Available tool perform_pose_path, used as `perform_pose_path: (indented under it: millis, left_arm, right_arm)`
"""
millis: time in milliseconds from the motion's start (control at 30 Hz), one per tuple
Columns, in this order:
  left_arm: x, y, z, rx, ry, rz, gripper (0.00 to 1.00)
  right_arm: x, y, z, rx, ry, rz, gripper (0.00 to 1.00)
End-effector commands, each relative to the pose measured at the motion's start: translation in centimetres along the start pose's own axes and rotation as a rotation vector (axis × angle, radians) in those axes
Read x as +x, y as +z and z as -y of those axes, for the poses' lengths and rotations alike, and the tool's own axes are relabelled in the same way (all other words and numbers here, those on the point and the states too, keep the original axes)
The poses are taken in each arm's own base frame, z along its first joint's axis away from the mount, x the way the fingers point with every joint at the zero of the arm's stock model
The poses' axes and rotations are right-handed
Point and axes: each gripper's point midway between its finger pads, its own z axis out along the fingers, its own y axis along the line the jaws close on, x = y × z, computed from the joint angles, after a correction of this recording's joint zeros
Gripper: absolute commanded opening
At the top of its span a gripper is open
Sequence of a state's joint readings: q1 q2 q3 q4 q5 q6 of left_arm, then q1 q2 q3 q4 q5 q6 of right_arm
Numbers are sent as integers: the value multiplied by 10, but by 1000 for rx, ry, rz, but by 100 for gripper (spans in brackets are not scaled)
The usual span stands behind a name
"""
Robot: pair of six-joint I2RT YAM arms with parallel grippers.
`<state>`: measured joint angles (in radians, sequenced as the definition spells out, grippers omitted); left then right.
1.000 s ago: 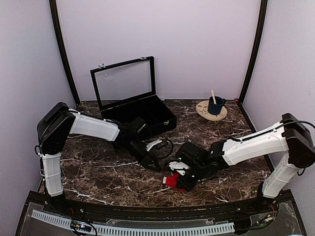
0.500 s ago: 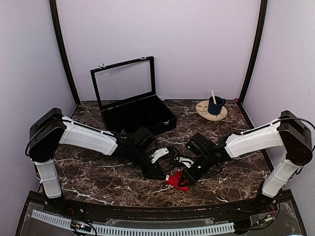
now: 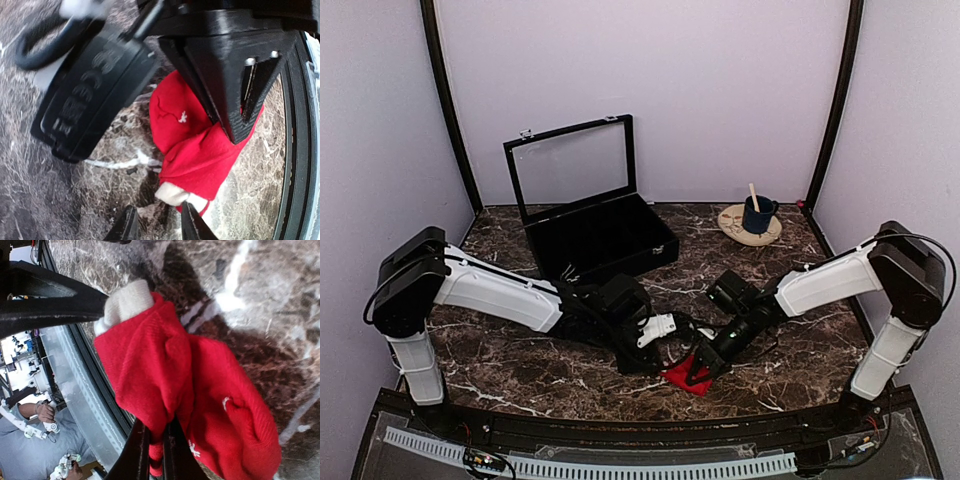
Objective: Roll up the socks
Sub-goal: Roll the sock at the center of the board.
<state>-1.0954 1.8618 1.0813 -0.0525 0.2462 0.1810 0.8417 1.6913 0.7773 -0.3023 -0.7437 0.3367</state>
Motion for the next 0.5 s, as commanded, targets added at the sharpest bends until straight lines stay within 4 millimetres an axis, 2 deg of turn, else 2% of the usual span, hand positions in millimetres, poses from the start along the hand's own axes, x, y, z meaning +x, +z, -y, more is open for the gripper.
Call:
perform_pose_path:
  millis: [0,267,467]
  left_arm:
    - [-27,-21,8,-57,134,80,33]
    - [-39,-32,29,-109,303,104,34]
    - [-28,-18,50,-101,442,46,35]
  right_arm:
    - [8,3,-3,-61,42,-33,0]
    - [9,2,-4,-82,59,-47,0]
    - [12,3,-5,-97,66,-60,0]
